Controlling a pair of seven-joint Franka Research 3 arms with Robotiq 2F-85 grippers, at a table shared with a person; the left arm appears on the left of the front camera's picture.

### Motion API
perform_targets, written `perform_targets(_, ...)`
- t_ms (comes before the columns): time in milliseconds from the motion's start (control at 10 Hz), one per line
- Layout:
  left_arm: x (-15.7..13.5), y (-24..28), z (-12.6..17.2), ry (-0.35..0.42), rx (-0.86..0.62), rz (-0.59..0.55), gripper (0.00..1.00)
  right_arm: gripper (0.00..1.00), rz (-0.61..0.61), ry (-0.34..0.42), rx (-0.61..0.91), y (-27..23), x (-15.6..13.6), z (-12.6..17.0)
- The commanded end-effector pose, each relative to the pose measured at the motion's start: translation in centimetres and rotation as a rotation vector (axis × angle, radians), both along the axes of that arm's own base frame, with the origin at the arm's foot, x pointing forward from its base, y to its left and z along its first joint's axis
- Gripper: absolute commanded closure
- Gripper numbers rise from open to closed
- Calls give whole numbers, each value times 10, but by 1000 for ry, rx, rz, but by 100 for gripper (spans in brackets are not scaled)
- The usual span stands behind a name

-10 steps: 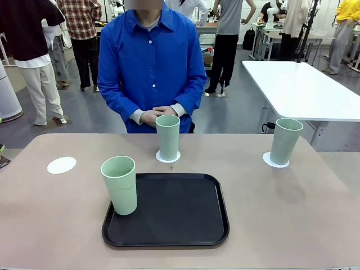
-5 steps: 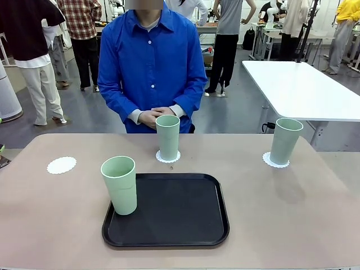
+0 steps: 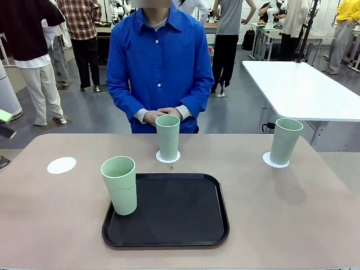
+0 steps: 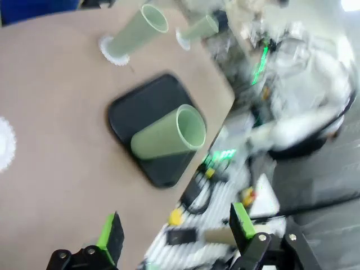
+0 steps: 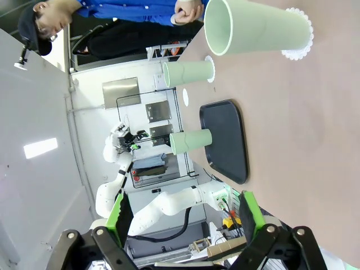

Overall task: Place coasters on the table and set cups on them.
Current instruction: Take one Reusable plastic cup from the Flat Tray and place it on a coaster set by the human.

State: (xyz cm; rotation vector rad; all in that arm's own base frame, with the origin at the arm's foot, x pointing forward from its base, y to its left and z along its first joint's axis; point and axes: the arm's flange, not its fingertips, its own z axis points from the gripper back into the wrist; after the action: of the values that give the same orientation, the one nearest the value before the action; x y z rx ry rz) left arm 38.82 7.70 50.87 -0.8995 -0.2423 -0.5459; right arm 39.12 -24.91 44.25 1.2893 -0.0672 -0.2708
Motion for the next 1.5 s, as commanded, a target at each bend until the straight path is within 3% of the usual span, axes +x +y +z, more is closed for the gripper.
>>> perform_targets(0, 15, -40, 9, -284, 263, -274, 0, 0, -1, -4, 5, 2, -3, 1)
perform_targets(200, 20, -95, 1, -434, 393, -400, 0, 0, -1, -4, 5, 2, -3, 1)
perform_targets(400, 25, -142, -18, -495, 555, -501, 0, 0, -1, -4, 5, 2, -3, 1)
perform_targets(700, 9, -182, -49, -479, 563, -664, 0, 0, -1, -4, 5, 2, -3, 1)
perform_targets(1400, 16, -186, -42, -475, 567, -628, 0, 0, -1, -4, 5, 2, -3, 1)
